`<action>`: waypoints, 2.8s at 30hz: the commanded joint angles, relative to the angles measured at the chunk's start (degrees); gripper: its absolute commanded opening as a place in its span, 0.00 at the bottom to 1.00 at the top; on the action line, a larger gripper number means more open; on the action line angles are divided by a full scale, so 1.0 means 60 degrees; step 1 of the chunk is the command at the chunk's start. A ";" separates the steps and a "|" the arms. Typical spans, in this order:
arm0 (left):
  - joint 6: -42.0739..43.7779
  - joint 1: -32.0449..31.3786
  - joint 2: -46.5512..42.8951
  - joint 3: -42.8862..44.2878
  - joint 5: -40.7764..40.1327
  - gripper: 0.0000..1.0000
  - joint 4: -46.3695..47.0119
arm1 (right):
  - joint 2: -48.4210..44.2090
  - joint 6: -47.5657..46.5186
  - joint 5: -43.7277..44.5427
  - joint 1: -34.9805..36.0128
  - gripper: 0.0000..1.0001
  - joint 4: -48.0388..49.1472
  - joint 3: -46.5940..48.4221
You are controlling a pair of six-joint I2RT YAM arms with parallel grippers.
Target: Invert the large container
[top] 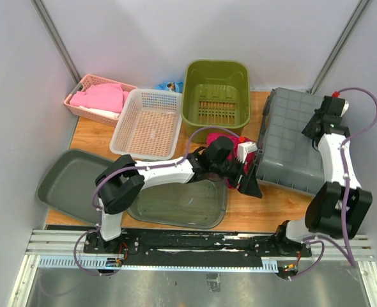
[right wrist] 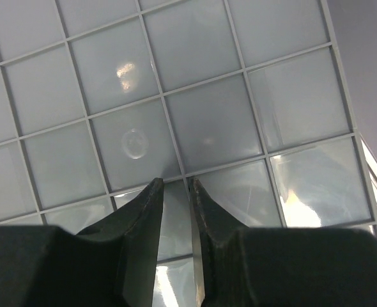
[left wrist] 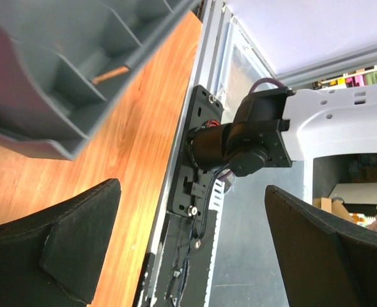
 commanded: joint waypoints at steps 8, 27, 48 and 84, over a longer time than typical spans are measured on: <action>0.0883 -0.0076 -0.0669 0.1425 -0.0588 0.99 -0.1357 | 0.2577 -0.0344 -0.0822 -0.0020 0.34 -0.0655 0.3316; 0.1764 0.3047 -0.3231 0.1910 -0.3535 0.99 -0.4393 | -0.6286 0.1594 -0.3553 0.0728 0.51 -0.4319 -0.1532; 0.1715 0.4274 -0.3812 0.1055 -0.4005 0.99 -0.4942 | -0.3224 0.0643 0.1098 0.0292 0.50 -0.1257 -0.3234; 0.1906 0.4285 -0.4057 0.0981 -0.4917 0.99 -0.5617 | -0.1715 0.0417 0.1863 0.5595 0.53 -0.1828 -0.1048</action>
